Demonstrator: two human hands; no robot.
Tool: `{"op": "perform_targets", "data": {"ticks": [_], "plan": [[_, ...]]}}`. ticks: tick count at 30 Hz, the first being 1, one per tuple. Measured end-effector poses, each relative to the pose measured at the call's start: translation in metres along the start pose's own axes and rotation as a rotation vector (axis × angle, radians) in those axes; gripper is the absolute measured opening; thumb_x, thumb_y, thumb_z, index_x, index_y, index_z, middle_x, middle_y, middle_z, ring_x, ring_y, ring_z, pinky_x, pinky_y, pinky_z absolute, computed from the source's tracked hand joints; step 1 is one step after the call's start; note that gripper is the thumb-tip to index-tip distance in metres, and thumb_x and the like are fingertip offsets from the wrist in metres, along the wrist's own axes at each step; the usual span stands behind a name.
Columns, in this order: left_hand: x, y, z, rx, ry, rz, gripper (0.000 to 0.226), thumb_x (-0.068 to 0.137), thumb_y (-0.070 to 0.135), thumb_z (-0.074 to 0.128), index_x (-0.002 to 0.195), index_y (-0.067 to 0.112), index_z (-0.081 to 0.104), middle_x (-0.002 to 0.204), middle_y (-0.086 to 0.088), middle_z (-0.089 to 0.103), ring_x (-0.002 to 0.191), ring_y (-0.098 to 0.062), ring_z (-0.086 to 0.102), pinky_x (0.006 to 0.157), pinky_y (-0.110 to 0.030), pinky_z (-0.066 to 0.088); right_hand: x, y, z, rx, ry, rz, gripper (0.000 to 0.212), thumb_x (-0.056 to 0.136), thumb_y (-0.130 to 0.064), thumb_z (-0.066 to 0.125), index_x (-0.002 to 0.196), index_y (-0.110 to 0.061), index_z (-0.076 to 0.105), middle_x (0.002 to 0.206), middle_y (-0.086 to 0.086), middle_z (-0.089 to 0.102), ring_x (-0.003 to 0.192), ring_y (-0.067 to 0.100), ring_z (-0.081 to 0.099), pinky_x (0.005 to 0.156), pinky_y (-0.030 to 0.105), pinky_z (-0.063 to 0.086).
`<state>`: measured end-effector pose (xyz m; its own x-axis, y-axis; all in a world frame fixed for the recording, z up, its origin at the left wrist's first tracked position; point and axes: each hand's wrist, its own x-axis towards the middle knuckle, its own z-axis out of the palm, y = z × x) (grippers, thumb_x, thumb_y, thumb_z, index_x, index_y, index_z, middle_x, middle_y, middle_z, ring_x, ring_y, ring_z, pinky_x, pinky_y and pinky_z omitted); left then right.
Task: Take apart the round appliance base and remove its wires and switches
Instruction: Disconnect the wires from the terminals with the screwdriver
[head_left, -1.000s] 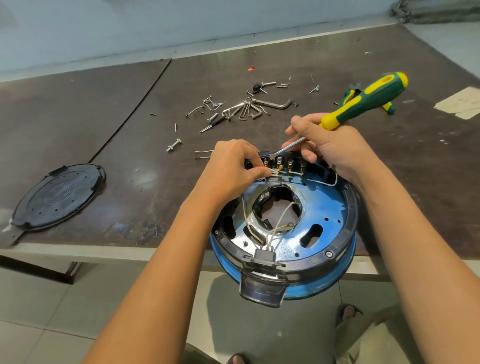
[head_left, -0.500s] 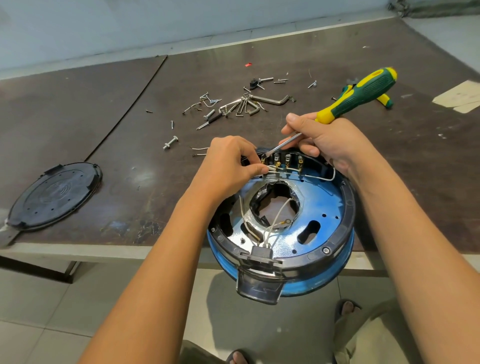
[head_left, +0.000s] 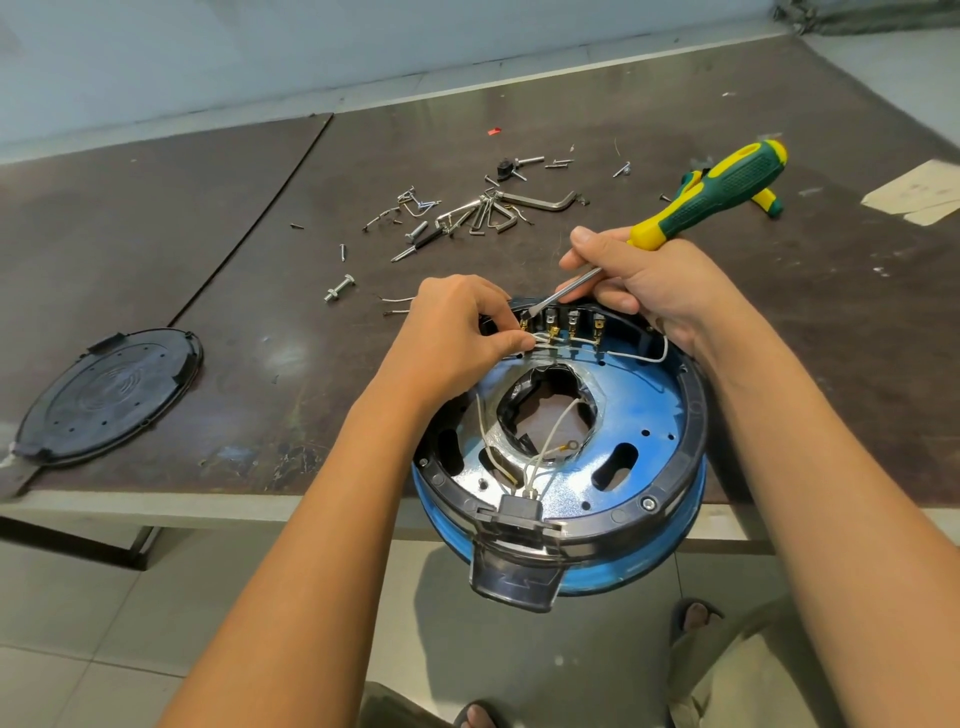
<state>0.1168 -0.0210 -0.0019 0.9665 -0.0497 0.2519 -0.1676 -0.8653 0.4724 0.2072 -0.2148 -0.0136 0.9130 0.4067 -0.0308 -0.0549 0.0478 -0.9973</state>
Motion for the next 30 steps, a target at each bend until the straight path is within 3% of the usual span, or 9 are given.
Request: {"op": "perform_targets", "data": {"ticks": [2, 5, 8, 11, 15, 18, 21, 26, 30], "plan": [[0.000, 0.000, 0.000, -0.006, -0.005, 0.002, 0.018, 0.077, 0.036, 0.082, 0.076, 0.019, 0.080, 0.092, -0.001, 0.073, 0.091, -0.012, 0.064, 0.075, -0.020, 0.046, 0.000, 0.000, -0.001, 0.001, -0.018, -0.001, 0.029, 0.101, -0.033, 0.062, 0.088, -0.009, 0.073, 0.077, 0.020, 0.076, 0.037, 0.004, 0.036, 0.048, 0.011, 0.043], [0.000, 0.001, 0.000, -0.004, -0.006, 0.003, 0.018, 0.078, 0.035, 0.082, 0.075, 0.017, 0.079, 0.091, -0.002, 0.074, 0.090, -0.011, 0.063, 0.074, -0.011, 0.041, 0.000, 0.000, -0.001, -0.002, -0.001, -0.033, 0.030, 0.101, -0.034, 0.062, 0.087, -0.009, 0.072, 0.072, 0.021, 0.074, 0.033, 0.003, 0.037, 0.043, 0.010, 0.037], [0.000, 0.000, 0.001, -0.006, 0.000, 0.000, 0.018, 0.077, 0.035, 0.082, 0.076, 0.018, 0.080, 0.099, 0.001, 0.073, 0.095, -0.002, 0.060, 0.075, -0.010, 0.040, -0.003, 0.001, 0.000, 0.041, 0.018, -0.056, 0.030, 0.100, -0.036, 0.063, 0.089, -0.010, 0.073, 0.079, 0.022, 0.076, 0.037, 0.004, 0.040, 0.048, 0.013, 0.042], [-0.001, -0.001, 0.001, -0.014, 0.004, 0.014, 0.015, 0.077, 0.036, 0.083, 0.077, 0.021, 0.080, 0.108, 0.003, 0.071, 0.098, 0.005, 0.054, 0.088, -0.022, 0.042, -0.004, 0.002, -0.001, 0.111, 0.017, -0.053, 0.031, 0.100, -0.037, 0.062, 0.090, -0.009, 0.072, 0.083, 0.020, 0.077, 0.038, 0.004, 0.042, 0.058, 0.018, 0.048], [-0.002, 0.001, 0.000, -0.011, -0.006, 0.002, 0.016, 0.077, 0.038, 0.082, 0.077, 0.022, 0.080, 0.115, 0.004, 0.069, 0.102, 0.002, 0.055, 0.091, -0.027, 0.046, -0.006, 0.002, -0.001, 0.121, 0.053, -0.094, 0.032, 0.100, -0.036, 0.063, 0.085, -0.010, 0.072, 0.082, 0.021, 0.076, 0.038, 0.006, 0.042, 0.055, 0.017, 0.050], [-0.002, 0.001, -0.002, -0.023, -0.006, -0.028, 0.015, 0.078, 0.037, 0.081, 0.077, 0.022, 0.079, 0.116, 0.006, 0.068, 0.105, -0.001, 0.058, 0.093, -0.029, 0.048, -0.005, 0.003, 0.001, 0.147, 0.087, -0.097, 0.031, 0.099, -0.036, 0.065, 0.084, -0.009, 0.073, 0.072, 0.018, 0.073, 0.042, 0.011, 0.046, 0.067, 0.026, 0.058], [-0.003, 0.001, -0.004, -0.151, 0.082, -0.093, 0.011, 0.078, 0.031, 0.083, 0.078, 0.020, 0.079, 0.110, 0.007, 0.070, 0.103, -0.004, 0.063, 0.091, -0.027, 0.048, -0.007, 0.003, 0.000, 0.166, 0.102, -0.096, 0.031, 0.099, -0.036, 0.064, 0.086, -0.009, 0.071, 0.066, 0.011, 0.072, 0.046, 0.014, 0.047, 0.071, 0.028, 0.060], [-0.003, 0.009, -0.023, -0.455, 0.171, -0.221, 0.018, 0.085, 0.027, 0.077, 0.086, 0.009, 0.077, 0.084, -0.004, 0.076, 0.082, -0.022, 0.073, 0.083, -0.040, 0.059, -0.008, -0.002, 0.005, 0.188, 0.155, -0.110, 0.032, 0.100, -0.033, 0.062, 0.086, -0.005, 0.069, 0.076, 0.016, 0.075, 0.039, 0.009, 0.042, 0.066, 0.025, 0.060], [0.015, 0.013, -0.050, -0.634, 0.230, -0.260, 0.019, 0.090, 0.014, 0.071, 0.091, -0.005, 0.069, 0.074, -0.016, 0.069, 0.060, -0.021, 0.068, 0.060, -0.028, 0.057, -0.011, -0.003, 0.005, 0.140, 0.153, -0.111, 0.032, 0.100, -0.035, 0.061, 0.085, -0.008, 0.070, 0.076, 0.014, 0.076, 0.046, 0.015, 0.042, 0.055, 0.017, 0.052]]}}
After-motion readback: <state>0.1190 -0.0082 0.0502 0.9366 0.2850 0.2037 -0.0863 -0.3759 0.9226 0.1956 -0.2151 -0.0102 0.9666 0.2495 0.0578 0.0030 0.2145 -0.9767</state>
